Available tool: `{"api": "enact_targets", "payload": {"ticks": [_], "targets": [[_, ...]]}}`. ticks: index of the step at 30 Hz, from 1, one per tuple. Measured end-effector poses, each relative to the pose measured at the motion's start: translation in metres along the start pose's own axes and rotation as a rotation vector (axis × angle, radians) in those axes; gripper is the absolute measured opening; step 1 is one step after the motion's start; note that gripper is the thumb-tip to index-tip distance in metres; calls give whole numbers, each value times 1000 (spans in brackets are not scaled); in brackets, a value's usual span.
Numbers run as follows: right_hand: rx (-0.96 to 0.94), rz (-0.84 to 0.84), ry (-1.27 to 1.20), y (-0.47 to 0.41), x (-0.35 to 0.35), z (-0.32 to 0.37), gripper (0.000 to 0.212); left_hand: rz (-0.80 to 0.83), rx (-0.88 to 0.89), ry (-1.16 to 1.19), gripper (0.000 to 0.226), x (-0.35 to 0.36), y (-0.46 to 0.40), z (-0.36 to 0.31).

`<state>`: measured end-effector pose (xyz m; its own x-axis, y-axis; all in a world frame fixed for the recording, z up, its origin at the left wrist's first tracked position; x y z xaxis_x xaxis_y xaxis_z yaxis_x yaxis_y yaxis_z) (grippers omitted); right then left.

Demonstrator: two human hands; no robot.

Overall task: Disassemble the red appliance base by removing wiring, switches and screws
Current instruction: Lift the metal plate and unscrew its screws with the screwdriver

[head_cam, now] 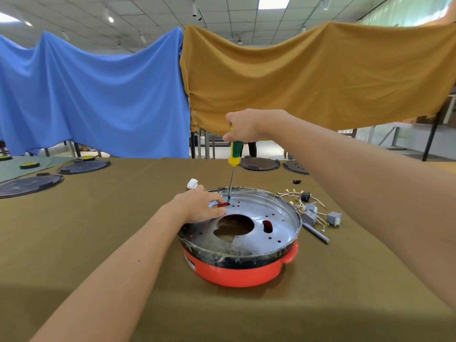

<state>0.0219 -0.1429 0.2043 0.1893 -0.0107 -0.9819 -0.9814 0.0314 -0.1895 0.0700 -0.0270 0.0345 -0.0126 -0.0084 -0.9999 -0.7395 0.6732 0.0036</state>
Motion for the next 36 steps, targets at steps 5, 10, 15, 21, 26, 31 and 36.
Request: {"api": "enact_targets", "payload": {"ticks": [5,10,15,21,26,31,36], "targets": [[-99,70,-289,6,-3,0,10,2,0,10,48,0,1,0],[-47,79,-282,7,-1,-4,15,-3,3,9,48,-1,1,0],[43,-46,82,1,0,-10,41,-1,-1,3,48,0,1,0],[-108,25,-226,6,-3,-1,9,-1,0,-4,48,0,1,0],[-115,22,-285,9,-6,0,16,-1,-1,-4,49,0,1,0],[-1,-4,42,6,1,-4,37,-3,-1,-3,48,0,0,1],[-51,-16,-17,3,-1,0,33,-3,3,-7,48,0,0,2]]}}
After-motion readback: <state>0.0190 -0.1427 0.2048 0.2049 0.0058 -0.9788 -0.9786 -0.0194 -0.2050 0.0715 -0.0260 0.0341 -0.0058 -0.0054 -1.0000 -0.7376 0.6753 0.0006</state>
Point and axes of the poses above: each hand's wrist, its own y-axis away from the middle knuckle, its own x-axis out of the palm, z = x × y, the point moved 6 cm from there along -y, towards the middle knuckle, and after that the axes turned 4 degrees about -y, right-handed, at the moved point
